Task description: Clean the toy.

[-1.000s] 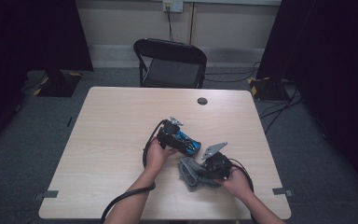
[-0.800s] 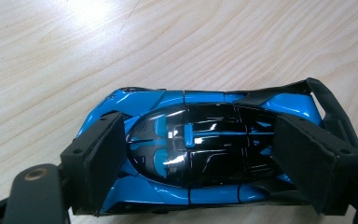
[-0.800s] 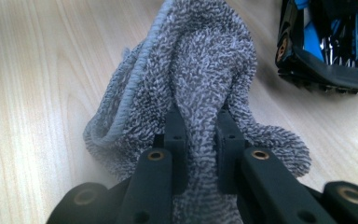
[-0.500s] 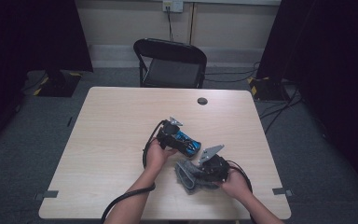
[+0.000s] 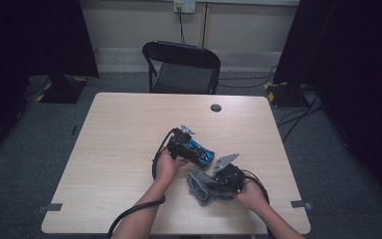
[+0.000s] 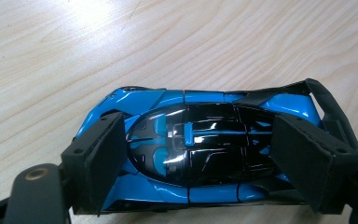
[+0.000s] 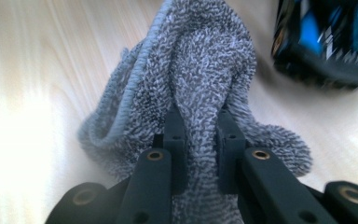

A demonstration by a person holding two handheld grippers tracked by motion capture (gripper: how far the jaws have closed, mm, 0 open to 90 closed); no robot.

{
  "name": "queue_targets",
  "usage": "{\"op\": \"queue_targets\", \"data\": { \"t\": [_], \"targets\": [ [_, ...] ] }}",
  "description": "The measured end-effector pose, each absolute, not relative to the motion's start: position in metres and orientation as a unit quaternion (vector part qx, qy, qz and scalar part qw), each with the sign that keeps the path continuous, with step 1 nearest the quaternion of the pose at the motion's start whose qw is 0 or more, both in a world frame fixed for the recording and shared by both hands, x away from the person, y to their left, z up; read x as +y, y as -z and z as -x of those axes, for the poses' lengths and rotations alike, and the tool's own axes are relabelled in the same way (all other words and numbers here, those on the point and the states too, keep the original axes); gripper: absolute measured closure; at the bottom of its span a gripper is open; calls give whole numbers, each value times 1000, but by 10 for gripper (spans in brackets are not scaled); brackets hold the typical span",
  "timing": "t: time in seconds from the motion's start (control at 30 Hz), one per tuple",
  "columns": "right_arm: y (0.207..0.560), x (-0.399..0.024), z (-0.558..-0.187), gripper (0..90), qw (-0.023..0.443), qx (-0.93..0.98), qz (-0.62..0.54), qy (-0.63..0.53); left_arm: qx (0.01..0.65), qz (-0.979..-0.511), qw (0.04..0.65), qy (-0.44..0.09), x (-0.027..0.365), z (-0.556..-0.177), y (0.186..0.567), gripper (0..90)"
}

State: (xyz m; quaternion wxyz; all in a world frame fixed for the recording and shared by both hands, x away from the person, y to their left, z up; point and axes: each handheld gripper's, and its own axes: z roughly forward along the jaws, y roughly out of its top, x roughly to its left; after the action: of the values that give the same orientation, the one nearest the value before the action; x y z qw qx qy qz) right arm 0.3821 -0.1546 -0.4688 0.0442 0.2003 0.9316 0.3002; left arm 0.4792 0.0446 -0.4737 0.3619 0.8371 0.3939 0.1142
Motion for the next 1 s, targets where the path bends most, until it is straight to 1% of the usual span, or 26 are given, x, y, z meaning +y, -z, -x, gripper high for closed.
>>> {"op": "queue_targets", "data": {
  "t": [0.73, 1.0],
  "targets": [
    [471, -160, -395, 785, 45, 926, -219, -303, 396, -837, 361, -113, 45, -478, 473, 191],
    [471, -167, -407, 784, 49, 924, -237, -297, 397, -836, 361, -114, 45, -479, 474, 191]
  ]
}}
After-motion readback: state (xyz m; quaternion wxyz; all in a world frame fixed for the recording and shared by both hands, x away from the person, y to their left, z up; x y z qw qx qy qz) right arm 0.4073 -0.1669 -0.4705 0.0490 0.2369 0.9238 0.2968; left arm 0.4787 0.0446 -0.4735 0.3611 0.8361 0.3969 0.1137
